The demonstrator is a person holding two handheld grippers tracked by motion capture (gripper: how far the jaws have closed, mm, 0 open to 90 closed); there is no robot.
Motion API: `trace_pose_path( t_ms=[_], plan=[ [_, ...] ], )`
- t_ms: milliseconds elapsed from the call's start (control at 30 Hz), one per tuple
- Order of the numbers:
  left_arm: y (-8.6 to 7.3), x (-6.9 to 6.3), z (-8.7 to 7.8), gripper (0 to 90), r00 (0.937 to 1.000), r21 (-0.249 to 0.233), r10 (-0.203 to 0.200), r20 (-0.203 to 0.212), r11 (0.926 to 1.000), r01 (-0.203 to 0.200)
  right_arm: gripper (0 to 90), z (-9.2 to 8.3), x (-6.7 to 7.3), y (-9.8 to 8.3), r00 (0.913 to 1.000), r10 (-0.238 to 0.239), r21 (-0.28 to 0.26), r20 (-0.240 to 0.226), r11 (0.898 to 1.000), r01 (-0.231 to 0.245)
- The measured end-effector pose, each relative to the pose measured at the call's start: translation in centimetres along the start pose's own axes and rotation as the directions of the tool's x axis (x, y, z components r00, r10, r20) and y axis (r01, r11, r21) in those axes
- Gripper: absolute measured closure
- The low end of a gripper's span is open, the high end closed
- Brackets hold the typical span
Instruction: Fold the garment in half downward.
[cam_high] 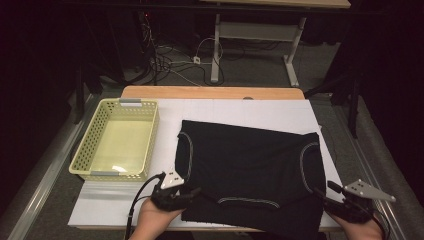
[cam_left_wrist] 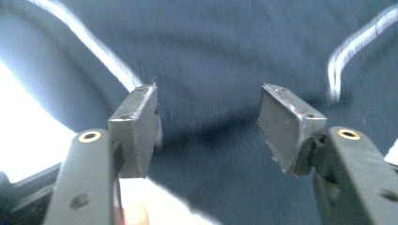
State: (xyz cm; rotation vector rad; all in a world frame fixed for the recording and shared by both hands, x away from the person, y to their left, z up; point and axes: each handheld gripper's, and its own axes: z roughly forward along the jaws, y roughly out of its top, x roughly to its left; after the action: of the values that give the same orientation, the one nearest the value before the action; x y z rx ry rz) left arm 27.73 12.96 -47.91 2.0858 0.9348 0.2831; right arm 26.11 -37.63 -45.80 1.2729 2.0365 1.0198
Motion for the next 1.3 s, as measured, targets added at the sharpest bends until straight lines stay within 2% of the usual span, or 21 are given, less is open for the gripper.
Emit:
trace_pose_path(
  t_ms=[33,100,167,267,300,333,367,433,467,500,567,633,733,833,933,1000,1100,1167,1233,1300],
  plan=[
    [-0.6,-0.1,-0.2,40.2,1.0,0.016,0.004,-0.001,0.9999,-0.004,43.5,-0.3,0.1,-0.6,1.0,0.008,0.009,0.0,1.0,-0.008],
    [-1.2,-0.3,-0.2,46.6,0.9999,0.077,-0.005,0.01,0.997,0.004,43.7,-0.5,0.1,-1.6,0.9997,0.017,0.03,0.015,0.999,-0.017],
    [-1.7,-0.6,-0.3,50.1,1.0,0.065,-0.003,-0.004,0.9979,0.004,43.6,-0.4,0.0,-2.4,0.9987,0.038,0.058,0.033,0.998,-0.04],
    [-2.3,-0.9,-0.2,64.2,1.0,0.033,0.001,-0.009,0.9995,-0.001,44.4,-0.2,-0.1,-3.2,0.9973,0.073,0.039,0.004,0.997,-0.073],
    [-2.2,-1.1,-0.2,70.2,0.9995,0.041,0.028,-0.01,0.9987,-0.028,46.5,-0.2,0.1,-3.3,0.9978,0.066,0.032,0.008,0.997,-0.066],
    [-2.2,-1.3,-0.1,77.6,0.9987,0.047,0.048,-0.017,0.9978,-0.048,53.6,-0.2,0.2,-3.3,0.9982,0.058,0.031,0.013,0.998,-0.059],
    [-2.1,-1.3,-0.1,81.6,0.9985,0.047,0.052,-0.02,0.9976,-0.051,61.6,-0.2,0.3,-3.3,0.9991,0.043,0.035,0.002,0.998,-0.043],
    [-2.1,-1.1,-0.1,84.3,0.9994,0.043,0.033,-0.006,0.9985,-0.033,72.4,-0.2,0.4,-3.2,0.9989,0.042,0.045,-0.021,0.998,-0.041],
    [-2.1,-1.0,-0.2,84.8,0.9997,0.041,0.022,0.004,0.9989,-0.023,82.8,-0.2,0.4,-3.2,0.9981,0.041,0.044,-0.046,0.998,-0.039],
    [-2.2,-0.9,-0.3,85.3,0.9998,0.038,0.013,0.014,0.9992,-0.014,86.4,-0.2,0.4,-3.3,0.997,0.037,0.038,-0.068,0.999,-0.035],
    [-2.6,-1.1,-0.8,85.8,0.9991,0.025,0.021,0.038,0.9994,-0.022,87.6,-0.3,0.5,-3.3,0.9985,0.021,0.031,-0.05,0.999,-0.02],
    [-2.8,-1.7,-1.5,85.8,0.9975,0.028,0.043,0.056,0.9986,-0.044,87.8,-0.5,0.2,-3.1,0.9999,0.004,0.03,-0.009,1.0,-0.003],
    [-2.9,-2.5,-2.3,85.7,0.9958,0.036,0.072,0.057,0.9966,-0.074,87.8,-1.1,-0.7,-3.2,0.9996,0.026,0.019,0.007,0.999,-0.026],
    [-3.0,-2.6,-2.2,85.6,0.9968,0.05,0.061,0.051,0.9967,-0.063,87.7,-1.2,-1.1,-3.7,0.9992,0.039,0.029,0.002,0.999,-0.039],
    [-3.0,-2.4,-1.9,83.6,0.9966,0.063,0.046,0.069,0.9967,-0.05,85.0,-1.2,-1.0,-3.7,0.9994,0.034,0.029,-0.002,0.999,-0.034],
    [-2.9,-2.2,-1.9,74.0,0.9952,0.044,0.052,0.083,0.9975,-0.055,74.7,-1.7,-0.8,-3.3,0.9996,0.028,0.014,-0.002,0.999,-0.028],
    [-2.6,-1.6,-2.1,56.8,0.9982,0.009,0.046,0.039,0.9989,-0.047,59.4,-2.7,-0.3,-2.0,0.9996,0.028,-0.056,-0.008,0.998,-0.028],
    [-2.1,-1.2,-1.9,48.0,0.9994,-0.024,0.035,0.005,0.9991,-0.035,55.8,-2.6,0.2,-1.2,0.9993,0.021,-0.084,-0.029,0.996,-0.024],
    [-1.4,-0.9,-1.3,40.0,0.9995,-0.038,0.022,-0.022,0.999,-0.023,50.6,-1.7,0.7,-0.8,0.9987,0.021,-0.086,-0.046,0.996,-0.025],
    [-0.8,-0.6,-0.5,35.2,0.9983,-0.034,0.022,-0.054,0.9991,-0.023,45.1,-0.3,1.1,-0.7,0.9992,0.021,-0.056,-0.034,0.998,-0.023]
  ],
)
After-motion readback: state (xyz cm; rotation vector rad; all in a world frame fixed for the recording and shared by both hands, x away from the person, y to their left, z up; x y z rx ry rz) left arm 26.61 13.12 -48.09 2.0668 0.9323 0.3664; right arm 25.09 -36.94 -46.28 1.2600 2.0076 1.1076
